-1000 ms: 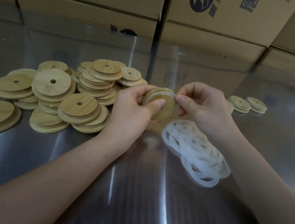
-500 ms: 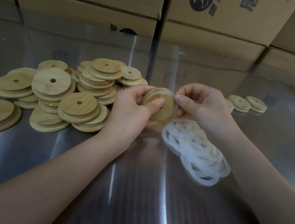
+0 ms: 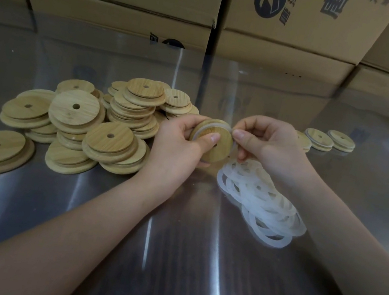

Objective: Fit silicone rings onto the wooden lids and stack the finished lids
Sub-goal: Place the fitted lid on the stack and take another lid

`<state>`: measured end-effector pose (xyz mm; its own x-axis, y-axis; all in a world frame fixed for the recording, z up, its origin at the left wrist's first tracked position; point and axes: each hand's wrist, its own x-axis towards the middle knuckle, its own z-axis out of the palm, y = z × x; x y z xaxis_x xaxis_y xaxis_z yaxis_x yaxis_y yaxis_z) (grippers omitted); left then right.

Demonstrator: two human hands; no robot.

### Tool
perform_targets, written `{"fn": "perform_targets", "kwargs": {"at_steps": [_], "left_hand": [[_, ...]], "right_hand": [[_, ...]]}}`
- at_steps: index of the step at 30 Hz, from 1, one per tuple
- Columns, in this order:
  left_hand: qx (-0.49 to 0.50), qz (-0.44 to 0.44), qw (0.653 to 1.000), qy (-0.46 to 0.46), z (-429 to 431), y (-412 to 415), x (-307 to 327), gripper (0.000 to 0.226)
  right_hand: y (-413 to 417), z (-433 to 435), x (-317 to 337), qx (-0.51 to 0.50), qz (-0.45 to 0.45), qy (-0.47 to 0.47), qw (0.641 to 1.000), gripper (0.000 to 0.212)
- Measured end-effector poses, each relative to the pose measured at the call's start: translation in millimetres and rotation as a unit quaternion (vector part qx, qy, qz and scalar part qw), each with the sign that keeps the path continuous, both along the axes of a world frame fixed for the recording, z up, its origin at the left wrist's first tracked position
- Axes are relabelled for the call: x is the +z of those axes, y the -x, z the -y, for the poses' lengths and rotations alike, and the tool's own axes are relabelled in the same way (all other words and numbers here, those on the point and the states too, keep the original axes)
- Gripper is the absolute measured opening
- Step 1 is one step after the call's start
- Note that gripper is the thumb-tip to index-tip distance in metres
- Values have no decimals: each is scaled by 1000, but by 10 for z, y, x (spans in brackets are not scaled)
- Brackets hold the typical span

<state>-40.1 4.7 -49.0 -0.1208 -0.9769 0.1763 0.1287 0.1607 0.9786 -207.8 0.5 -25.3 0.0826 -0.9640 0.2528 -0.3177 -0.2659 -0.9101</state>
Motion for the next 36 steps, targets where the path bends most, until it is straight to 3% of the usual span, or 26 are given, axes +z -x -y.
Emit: {"fn": "perform_targets", "kwargs": {"at_steps": [14, 21, 36], "left_hand": [[8, -36, 999, -39, 19, 0, -2, 13], [15, -68, 997, -38, 28, -14, 3, 24], [5, -48, 999, -4, 26, -19, -4, 25]], "right_hand": [[43, 16, 5, 6, 59, -37, 998, 13], [68, 24, 16, 33, 93, -83, 992, 19], [26, 1, 13, -16, 101, -47, 994, 28]]}}
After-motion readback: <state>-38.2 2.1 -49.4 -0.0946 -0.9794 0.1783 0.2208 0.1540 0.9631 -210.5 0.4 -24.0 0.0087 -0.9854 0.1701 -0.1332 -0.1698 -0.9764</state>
